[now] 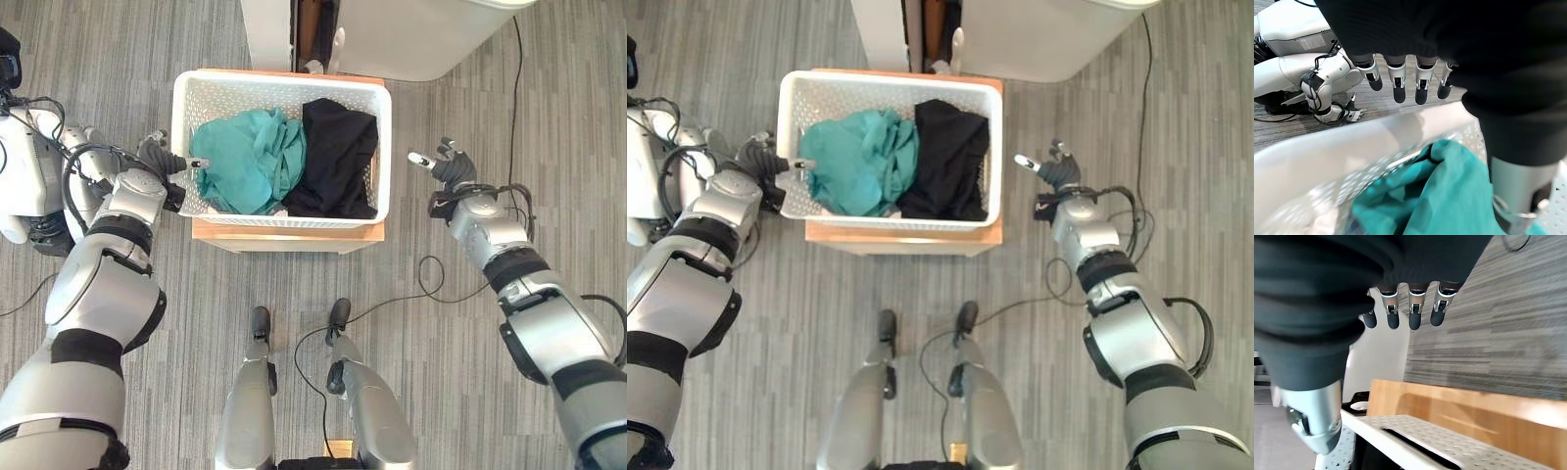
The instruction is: Grab the laundry basket,head to the washer,open it,put in the laundry and shut it.
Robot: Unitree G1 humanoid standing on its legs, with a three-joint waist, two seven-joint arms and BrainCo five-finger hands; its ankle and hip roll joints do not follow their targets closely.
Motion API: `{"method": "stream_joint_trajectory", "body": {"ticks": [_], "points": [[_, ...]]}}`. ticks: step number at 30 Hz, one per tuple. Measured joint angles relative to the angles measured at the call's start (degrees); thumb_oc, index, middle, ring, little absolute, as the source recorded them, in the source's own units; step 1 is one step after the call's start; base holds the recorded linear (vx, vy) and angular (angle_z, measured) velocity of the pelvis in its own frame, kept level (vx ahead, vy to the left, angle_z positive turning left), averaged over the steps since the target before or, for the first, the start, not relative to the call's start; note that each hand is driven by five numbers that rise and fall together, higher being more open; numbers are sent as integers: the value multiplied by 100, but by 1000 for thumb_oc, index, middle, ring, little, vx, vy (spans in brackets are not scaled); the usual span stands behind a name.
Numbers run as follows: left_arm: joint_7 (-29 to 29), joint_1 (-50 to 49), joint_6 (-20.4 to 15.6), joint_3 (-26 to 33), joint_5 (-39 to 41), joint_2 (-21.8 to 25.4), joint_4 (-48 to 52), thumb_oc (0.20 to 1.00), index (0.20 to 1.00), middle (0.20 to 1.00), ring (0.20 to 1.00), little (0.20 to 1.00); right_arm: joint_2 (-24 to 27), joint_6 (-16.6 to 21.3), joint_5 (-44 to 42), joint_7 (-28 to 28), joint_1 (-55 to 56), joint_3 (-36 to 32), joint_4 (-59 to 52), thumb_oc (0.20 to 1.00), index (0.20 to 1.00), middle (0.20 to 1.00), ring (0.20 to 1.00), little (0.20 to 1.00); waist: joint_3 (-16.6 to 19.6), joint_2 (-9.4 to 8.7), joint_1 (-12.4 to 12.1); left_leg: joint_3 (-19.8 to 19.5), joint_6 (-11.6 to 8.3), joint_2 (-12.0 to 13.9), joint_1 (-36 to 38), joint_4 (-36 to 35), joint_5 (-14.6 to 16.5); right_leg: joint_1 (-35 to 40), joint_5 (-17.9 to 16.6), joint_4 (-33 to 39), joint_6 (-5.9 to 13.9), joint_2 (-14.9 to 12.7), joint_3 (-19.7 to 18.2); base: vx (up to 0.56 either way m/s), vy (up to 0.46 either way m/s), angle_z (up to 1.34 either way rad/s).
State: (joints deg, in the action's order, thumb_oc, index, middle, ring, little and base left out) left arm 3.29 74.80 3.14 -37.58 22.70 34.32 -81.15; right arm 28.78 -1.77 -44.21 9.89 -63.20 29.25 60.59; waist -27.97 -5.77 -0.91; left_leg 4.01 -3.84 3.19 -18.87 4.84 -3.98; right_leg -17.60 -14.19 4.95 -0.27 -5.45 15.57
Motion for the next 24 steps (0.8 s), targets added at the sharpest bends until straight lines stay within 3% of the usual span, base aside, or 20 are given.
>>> {"method": "stream_joint_trajectory", "body": {"ticks": [7,15,24], "points": [[-67,115,57,-246,159,-74,-169,1000,1000,1000,1000,1000,-479,-136,-366,-267,-374,250,695,1000,1000,1000,1000,1000,15,-15,-3,-41,-60,33,-181,57,-44,-137,106,3,26,35,19,1,-5,2],[-132,841,75,-525,159,-107,-332,1000,1000,1000,1000,1000,-444,-322,-1018,-398,-1092,244,1562,1000,1000,1000,1000,1000,14,-15,-144,-48,-53,31,-528,104,-94,-448,-40,0,-39,59,72,0,0,2],[-133,1083,88,-643,159,-146,-357,1000,1000,1000,1000,1000,-328,-361,-1358,-407,-1690,237,1779,1000,1000,1000,1000,1000,15,-13,-165,-48,-22,3,-670,178,-61,-541,-32,0,-33,3,78,6,5,1]]}}
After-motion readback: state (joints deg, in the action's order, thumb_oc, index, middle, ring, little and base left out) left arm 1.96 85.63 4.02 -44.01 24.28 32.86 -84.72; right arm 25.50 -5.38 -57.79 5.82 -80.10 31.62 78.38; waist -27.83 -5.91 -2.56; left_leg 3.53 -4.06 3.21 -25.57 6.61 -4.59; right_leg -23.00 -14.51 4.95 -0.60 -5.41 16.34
